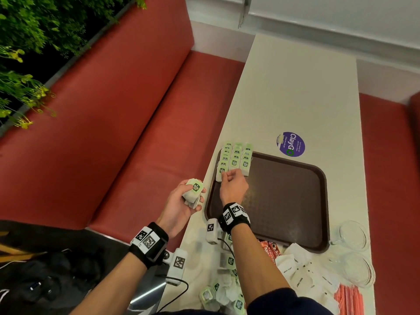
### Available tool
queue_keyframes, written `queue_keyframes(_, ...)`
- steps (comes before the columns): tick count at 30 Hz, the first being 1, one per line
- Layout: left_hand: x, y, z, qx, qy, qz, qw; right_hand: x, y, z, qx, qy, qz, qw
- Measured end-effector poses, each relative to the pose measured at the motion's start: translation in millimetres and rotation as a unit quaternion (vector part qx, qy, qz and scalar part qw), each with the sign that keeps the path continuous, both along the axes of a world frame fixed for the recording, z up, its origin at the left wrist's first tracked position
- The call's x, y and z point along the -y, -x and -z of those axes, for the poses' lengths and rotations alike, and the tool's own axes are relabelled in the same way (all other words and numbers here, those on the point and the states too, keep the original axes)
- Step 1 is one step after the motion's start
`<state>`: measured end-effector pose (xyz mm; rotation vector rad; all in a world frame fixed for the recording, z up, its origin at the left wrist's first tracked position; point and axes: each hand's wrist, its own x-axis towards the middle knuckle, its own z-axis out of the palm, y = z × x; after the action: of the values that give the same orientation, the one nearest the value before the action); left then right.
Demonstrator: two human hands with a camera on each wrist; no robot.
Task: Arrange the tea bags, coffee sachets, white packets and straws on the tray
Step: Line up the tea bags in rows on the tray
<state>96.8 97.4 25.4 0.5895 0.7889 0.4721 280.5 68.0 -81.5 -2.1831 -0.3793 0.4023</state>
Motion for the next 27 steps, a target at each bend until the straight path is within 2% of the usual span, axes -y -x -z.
queue_keyframes(5, 1.5, 1.0, -1.6, -0.017, -0.022, 0.007, 1.0, 10.8, 1.9, -28.5, -0.021, -0.044, 0.001, 0.999)
queue_keyframes(8, 4.9, -0.1, -2.0, -0.019, -0.037, 0.006, 0.999, 29.7, 14.0, -62.6, -0.084, -0.097, -0.037, 0.991)
queue_keyframes(11, 9.0, -3.6, -0.9, -0.023, -0.068, 0.008, 0.997, 54.7, 31.8, -92.7, -0.205, -0.161, -0.126, 0.957)
queue_keyframes(13, 12.5, -7.3, 0.3, -0.028, -0.088, 0.008, 0.996, 67.8, 42.2, -100.5, -0.236, -0.18, -0.164, 0.941)
queue_keyframes(20, 21.2, -16.5, -1.3, -0.047, -0.097, 0.005, 0.994, 80.5, 47.7, -95.4, -0.279, -0.26, -0.128, 0.916)
queue_keyframes(23, 20.0, -12.5, 0.0, -0.039, -0.079, 0.006, 0.996, 78.0, 36.3, -93.5, -0.272, -0.258, -0.113, 0.92)
queue_keyframes(27, 16.7, -4.7, 3.9, -0.049, -0.077, -0.001, 0.996, 69.9, 12.3, -89.4, -0.215, -0.232, -0.081, 0.945)
